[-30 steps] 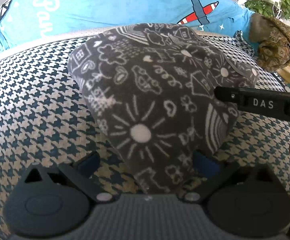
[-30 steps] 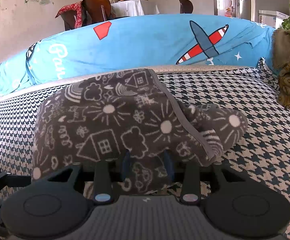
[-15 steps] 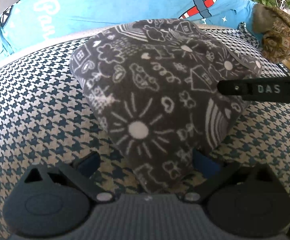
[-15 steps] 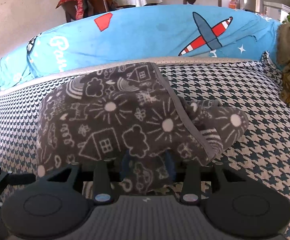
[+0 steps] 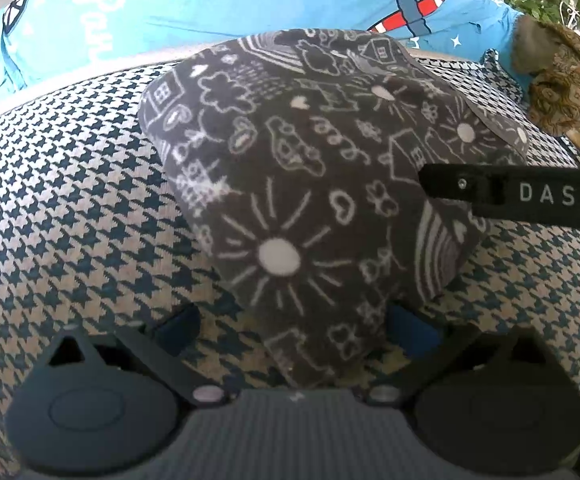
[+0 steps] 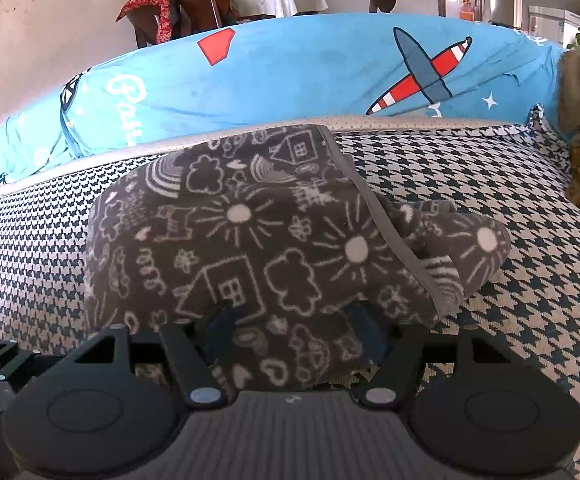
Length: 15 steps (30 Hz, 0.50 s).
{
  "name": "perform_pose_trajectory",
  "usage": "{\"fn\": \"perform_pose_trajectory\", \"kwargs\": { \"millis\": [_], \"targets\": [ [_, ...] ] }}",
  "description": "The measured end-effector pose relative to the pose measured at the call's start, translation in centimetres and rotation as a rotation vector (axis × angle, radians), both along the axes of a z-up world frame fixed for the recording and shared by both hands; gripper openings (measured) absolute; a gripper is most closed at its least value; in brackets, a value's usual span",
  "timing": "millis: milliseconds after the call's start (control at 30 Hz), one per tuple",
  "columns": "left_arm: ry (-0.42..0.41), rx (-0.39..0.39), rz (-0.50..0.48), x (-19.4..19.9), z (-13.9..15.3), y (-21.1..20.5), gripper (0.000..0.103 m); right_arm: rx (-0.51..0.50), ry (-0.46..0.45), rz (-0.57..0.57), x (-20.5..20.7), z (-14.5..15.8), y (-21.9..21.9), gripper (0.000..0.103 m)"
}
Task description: Fold clothes
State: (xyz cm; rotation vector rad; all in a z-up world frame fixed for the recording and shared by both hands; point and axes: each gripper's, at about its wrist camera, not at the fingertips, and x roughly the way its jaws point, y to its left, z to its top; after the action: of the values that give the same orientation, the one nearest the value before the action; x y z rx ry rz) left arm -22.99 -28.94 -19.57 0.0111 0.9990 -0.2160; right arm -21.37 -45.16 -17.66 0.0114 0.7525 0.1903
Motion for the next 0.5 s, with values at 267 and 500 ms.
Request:
{"fn": "perform_pose_trajectory", "kwargs": {
  "millis": [267, 500],
  "targets": [
    [-0.020, 0.064, -0.045, -0.3, -0.7, -1.5, 0.103, -0.007, -0.005, -0.006, -0.1, 0.1, 0.2, 0.068],
    [-0.071, 0.149, -0.073, -1.6, -0.3, -3.0, 0.103, 0.016, -0.027, 0.019, -1.0, 1.6, -0.3, 0.068]
  ]
}}
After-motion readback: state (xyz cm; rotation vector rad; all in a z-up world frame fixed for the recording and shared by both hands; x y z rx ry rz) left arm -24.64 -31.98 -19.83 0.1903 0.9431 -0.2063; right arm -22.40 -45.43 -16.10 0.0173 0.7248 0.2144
